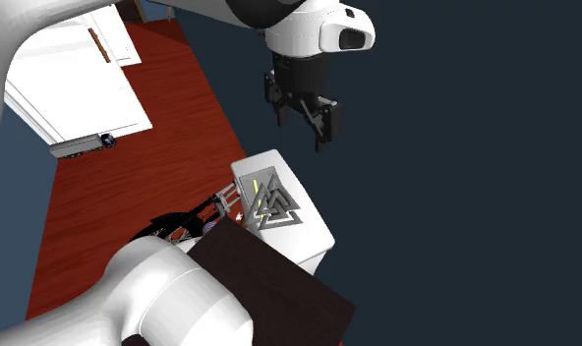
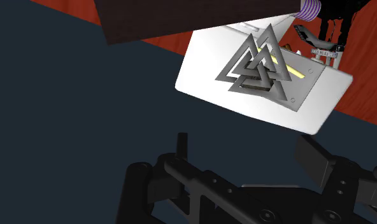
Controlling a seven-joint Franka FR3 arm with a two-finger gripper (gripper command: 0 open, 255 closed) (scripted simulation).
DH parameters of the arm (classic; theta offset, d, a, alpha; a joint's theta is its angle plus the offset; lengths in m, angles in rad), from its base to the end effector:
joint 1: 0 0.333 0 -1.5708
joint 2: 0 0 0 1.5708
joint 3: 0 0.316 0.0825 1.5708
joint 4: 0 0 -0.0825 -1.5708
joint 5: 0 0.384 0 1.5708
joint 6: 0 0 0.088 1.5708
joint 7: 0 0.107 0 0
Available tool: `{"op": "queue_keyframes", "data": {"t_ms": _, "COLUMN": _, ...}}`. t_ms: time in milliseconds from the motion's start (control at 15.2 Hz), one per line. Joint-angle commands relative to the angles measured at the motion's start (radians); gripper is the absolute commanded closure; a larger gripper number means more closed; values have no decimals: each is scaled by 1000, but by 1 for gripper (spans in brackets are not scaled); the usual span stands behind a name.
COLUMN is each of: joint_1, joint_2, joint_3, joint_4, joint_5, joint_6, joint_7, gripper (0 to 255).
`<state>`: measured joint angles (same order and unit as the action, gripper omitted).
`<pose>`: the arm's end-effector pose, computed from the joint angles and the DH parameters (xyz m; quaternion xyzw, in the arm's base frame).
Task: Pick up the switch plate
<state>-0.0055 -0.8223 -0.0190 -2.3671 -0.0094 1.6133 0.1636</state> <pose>0.3013 -0.0102 0.6002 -0.9953 0.0910 -0.0339 0.0047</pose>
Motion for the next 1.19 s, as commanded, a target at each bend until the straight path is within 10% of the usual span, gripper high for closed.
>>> {"op": "queue_keyframes", "data": {"t_ms": 0, "joint_1": 0, "joint_2": 0, "joint_3": 0, "joint_4": 0, "joint_5": 0, "joint_6": 0, "joint_7": 0, "gripper": 0}}
{"op": "queue_keyframes", "data": {"t_ms": 1122, "joint_1": -7, "joint_2": 521, "joint_3": 566, "joint_4": 164, "joint_5": -109, "joint_6": 64, "joint_7": 632, "gripper": 0}}
